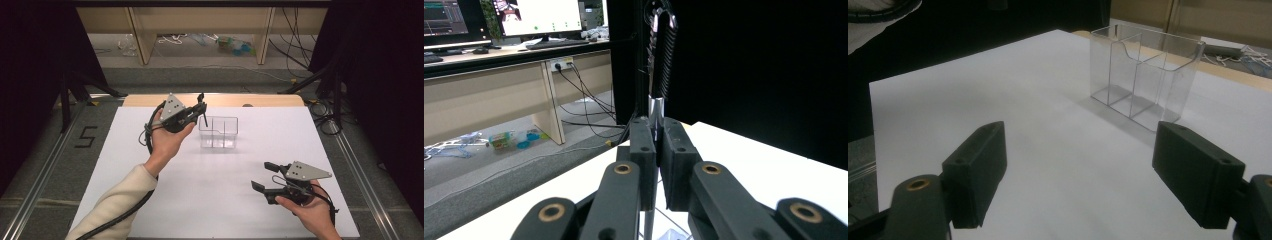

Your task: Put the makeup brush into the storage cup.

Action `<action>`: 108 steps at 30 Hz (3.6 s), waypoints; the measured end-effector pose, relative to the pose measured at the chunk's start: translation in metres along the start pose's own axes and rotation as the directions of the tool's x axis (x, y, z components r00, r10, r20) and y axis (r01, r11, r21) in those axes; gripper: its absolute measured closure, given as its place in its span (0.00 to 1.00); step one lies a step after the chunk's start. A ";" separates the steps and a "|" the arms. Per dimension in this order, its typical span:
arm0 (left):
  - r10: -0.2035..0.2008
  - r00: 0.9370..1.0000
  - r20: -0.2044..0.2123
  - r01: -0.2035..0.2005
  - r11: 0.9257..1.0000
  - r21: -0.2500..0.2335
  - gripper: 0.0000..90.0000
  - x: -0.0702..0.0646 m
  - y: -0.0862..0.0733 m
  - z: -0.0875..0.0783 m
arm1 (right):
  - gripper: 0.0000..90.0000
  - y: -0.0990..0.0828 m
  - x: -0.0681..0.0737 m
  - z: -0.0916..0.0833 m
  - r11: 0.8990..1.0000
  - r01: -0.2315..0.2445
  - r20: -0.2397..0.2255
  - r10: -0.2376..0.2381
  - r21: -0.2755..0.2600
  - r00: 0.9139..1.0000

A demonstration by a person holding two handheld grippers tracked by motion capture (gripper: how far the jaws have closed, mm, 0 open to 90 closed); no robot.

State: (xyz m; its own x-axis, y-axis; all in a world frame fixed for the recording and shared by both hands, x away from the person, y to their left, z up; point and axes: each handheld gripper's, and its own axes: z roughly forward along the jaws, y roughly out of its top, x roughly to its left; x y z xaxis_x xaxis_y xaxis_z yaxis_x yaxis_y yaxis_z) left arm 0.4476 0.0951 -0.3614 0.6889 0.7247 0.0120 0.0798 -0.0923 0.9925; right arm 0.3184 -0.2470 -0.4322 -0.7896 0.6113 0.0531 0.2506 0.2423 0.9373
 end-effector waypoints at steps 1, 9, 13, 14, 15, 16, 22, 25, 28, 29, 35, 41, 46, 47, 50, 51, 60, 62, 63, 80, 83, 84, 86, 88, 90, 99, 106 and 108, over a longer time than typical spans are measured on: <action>0.001 1.000 0.000 -0.001 1.000 -0.001 0.95 0.000 0.000 0.000 | 0.26 0.000 0.000 0.000 1.000 0.000 -0.004 0.000 0.006 1.000; 0.001 1.000 -0.004 -0.001 1.000 -0.001 0.95 0.001 0.000 0.002 | 0.25 0.000 0.000 0.000 1.000 0.001 -0.004 -0.001 0.006 1.000; 0.005 1.000 -0.008 -0.005 1.000 0.001 0.95 0.002 -0.001 0.003 | 0.26 0.000 0.000 0.000 1.000 0.001 -0.004 -0.001 0.006 1.000; 0.005 1.000 -0.009 -0.005 1.000 0.001 0.95 0.002 -0.001 0.004 | 0.26 0.000 0.000 0.000 1.000 0.001 -0.004 -0.001 0.006 1.000; 0.004 1.000 -0.009 -0.004 1.000 0.001 0.95 0.002 -0.001 0.004 | 0.25 0.000 0.000 0.000 1.000 0.002 -0.004 -0.002 0.007 1.000; 0.005 1.000 -0.009 -0.005 1.000 0.002 0.95 0.002 -0.001 0.004 | 0.25 0.000 0.000 0.000 1.000 0.002 -0.004 -0.002 0.007 1.000; 0.006 1.000 -0.005 -0.006 1.000 0.004 0.95 0.002 -0.001 0.007 | 0.25 0.000 0.000 0.000 1.000 0.000 -0.004 0.000 0.001 1.000; 0.005 1.000 -0.008 -0.005 1.000 0.005 0.95 0.002 -0.002 0.007 | 0.26 0.000 0.000 0.000 1.000 0.003 -0.008 -0.003 0.010 1.000; 0.007 1.000 -0.010 -0.007 1.000 0.006 0.95 0.002 -0.002 0.008 | 0.25 0.000 0.000 0.000 1.000 0.004 -0.008 -0.003 0.011 1.000; 0.005 1.000 -0.011 -0.005 1.000 0.007 0.95 0.002 -0.002 0.008 | 0.26 0.000 0.000 0.001 1.000 0.002 -0.011 -0.002 -0.004 1.000; 0.005 1.000 -0.011 -0.005 1.000 0.004 0.95 0.003 -0.002 0.009 | 0.26 0.000 0.000 -0.001 1.000 -0.005 -0.009 0.005 0.013 1.000; 0.006 1.000 -0.011 -0.006 1.000 0.005 0.95 0.004 -0.003 0.010 | 0.26 0.000 0.000 -0.001 1.000 -0.003 -0.009 0.003 0.013 1.000; 0.005 1.000 -0.010 -0.005 1.000 0.007 0.95 0.004 -0.003 0.012 | 0.26 0.000 0.000 0.000 1.000 0.003 -0.008 -0.003 0.013 1.000; 0.006 1.000 -0.009 -0.006 1.000 0.008 0.95 0.004 -0.003 0.012 | 0.26 0.000 0.000 0.000 1.000 0.004 -0.007 -0.004 0.011 1.000; 0.009 1.000 -0.009 -0.009 1.000 0.009 0.95 0.004 -0.003 0.013 | 0.26 0.000 0.000 0.000 1.000 0.006 -0.006 -0.006 0.011 1.000; 0.008 1.000 -0.010 -0.008 1.000 0.008 0.95 0.004 -0.003 0.013 | 0.26 0.000 0.000 0.000 1.000 0.001 -0.007 -0.001 0.013 1.000; 0.008 1.000 -0.012 -0.008 1.000 0.011 0.95 0.005 -0.004 0.015 | 0.26 0.000 0.001 -0.001 1.000 -0.011 -0.010 0.012 0.022 1.000; 0.008 1.000 -0.012 -0.007 1.000 0.012 0.95 0.006 -0.005 0.016 | 0.26 0.000 0.000 -0.001 1.000 -0.011 -0.010 0.011 0.021 1.000; 0.006 1.000 -0.012 -0.006 1.000 0.011 0.95 0.006 -0.005 0.016 | 0.26 0.000 0.001 -0.001 0.999 -0.018 -0.012 0.019 0.027 1.000; 0.009 1.000 -0.016 -0.008 1.000 0.020 0.95 0.008 -0.009 0.020 | 0.26 0.000 0.000 0.000 1.000 -0.002 -0.007 0.002 0.010 1.000; 0.011 1.000 -0.016 -0.011 1.000 0.022 0.95 0.008 -0.010 0.021 | 0.26 0.000 0.000 0.000 1.000 -0.001 -0.007 0.001 0.009 1.000; 0.009 1.000 -0.017 -0.009 1.000 0.022 0.95 0.008 -0.011 0.021 | 0.26 0.000 0.000 0.000 1.000 -0.002 -0.007 0.002 0.009 1.000; 0.011 1.000 -0.019 -0.011 1.000 0.025 0.95 0.009 -0.011 0.021 | 0.26 0.000 0.000 0.001 1.000 -0.002 -0.007 0.002 0.009 1.000; 0.010 1.000 -0.020 -0.009 1.000 0.025 0.95 0.009 -0.012 0.022 | 0.26 0.000 0.000 0.001 1.000 -0.001 -0.007 0.001 0.009 1.000; 0.010 1.000 -0.023 -0.009 1.000 0.028 0.95 0.009 -0.013 0.022 | 0.26 0.000 0.000 0.000 1.000 -0.001 -0.007 0.001 0.010 1.000; 0.016 1.000 -0.022 -0.015 0.999 0.034 0.95 0.010 -0.015 0.023 | 0.26 0.000 0.000 0.000 1.000 -0.001 -0.006 0.001 0.012 1.000; 0.008 1.000 -0.029 -0.007 0.999 0.034 0.95 0.010 -0.018 0.024 | 0.26 0.000 0.000 0.000 1.000 0.000 -0.006 0.000 0.012 1.000; 0.012 1.000 -0.029 -0.011 0.999 0.036 0.95 0.011 -0.018 0.024 | 0.26 0.000 0.000 0.000 1.000 -0.001 -0.006 0.001 0.017 1.000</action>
State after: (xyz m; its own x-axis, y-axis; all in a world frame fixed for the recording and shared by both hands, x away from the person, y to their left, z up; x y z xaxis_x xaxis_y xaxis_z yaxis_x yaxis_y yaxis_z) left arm 0.4710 0.0879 -0.3824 0.6684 0.7433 0.0272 0.0986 -0.1248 0.9873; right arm 0.3185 -0.2471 -0.4325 -0.7930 0.6066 0.0559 0.2605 0.2547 0.9313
